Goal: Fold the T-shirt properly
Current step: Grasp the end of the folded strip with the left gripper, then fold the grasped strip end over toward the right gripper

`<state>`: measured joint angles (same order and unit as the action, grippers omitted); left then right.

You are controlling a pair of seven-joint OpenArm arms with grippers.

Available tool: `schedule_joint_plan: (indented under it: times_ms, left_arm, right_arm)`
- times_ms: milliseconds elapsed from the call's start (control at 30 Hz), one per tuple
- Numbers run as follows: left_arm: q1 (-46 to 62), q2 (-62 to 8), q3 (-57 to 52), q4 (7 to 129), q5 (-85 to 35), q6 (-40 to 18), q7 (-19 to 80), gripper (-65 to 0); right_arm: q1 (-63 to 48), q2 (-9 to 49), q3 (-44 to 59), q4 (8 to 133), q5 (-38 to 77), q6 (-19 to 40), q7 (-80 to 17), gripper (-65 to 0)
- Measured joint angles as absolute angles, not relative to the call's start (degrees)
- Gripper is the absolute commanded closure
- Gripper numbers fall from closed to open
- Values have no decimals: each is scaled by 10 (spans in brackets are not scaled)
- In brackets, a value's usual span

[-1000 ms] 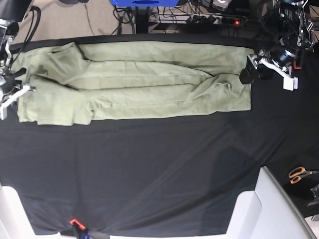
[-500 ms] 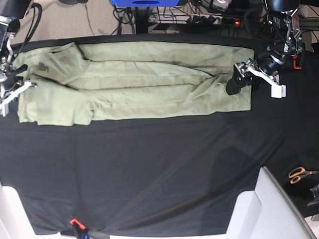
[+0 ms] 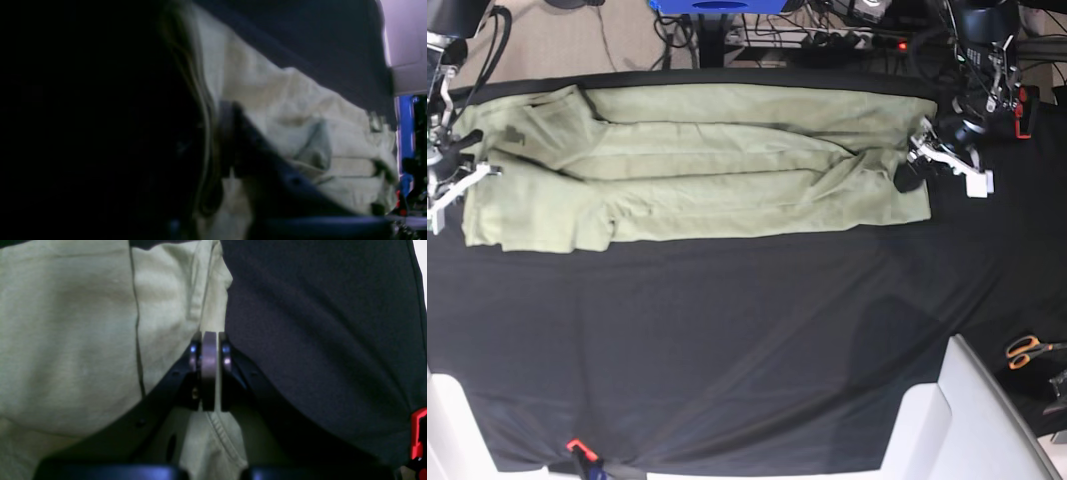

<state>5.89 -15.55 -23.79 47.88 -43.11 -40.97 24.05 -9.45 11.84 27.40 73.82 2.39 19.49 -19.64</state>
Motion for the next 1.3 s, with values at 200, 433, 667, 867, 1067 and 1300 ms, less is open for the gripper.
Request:
schedule_joint_plan:
  times_ms: [200, 433, 667, 867, 1067, 1300]
  left_arm:
    - [56, -194, -245, 480, -412, -414, 269, 0]
    - [66, -270, -280, 491, -389, -390, 279, 0]
    - [152, -245, -298, 719, -266, -387, 273, 0]
    - [199, -98, -288, 882, -77, -373, 283, 0]
    - [211, 1, -244, 948, 39, -362, 284, 0]
    - [204, 31, -176, 949, 46, -310, 285, 0]
  right_arm:
    - [-102, 118, 274, 738, 23, 194, -197, -18]
    - [-101, 118, 274, 738, 24, 195, -197, -18]
    - [-101, 118, 274, 739, 24, 195, -197, -18]
    - [-102, 117, 274, 739, 24, 195, -197, -18]
    - [-100, 115, 275, 739, 24, 195, -196, -18]
    - [-100, 117, 275, 739, 24, 195, -196, -18]
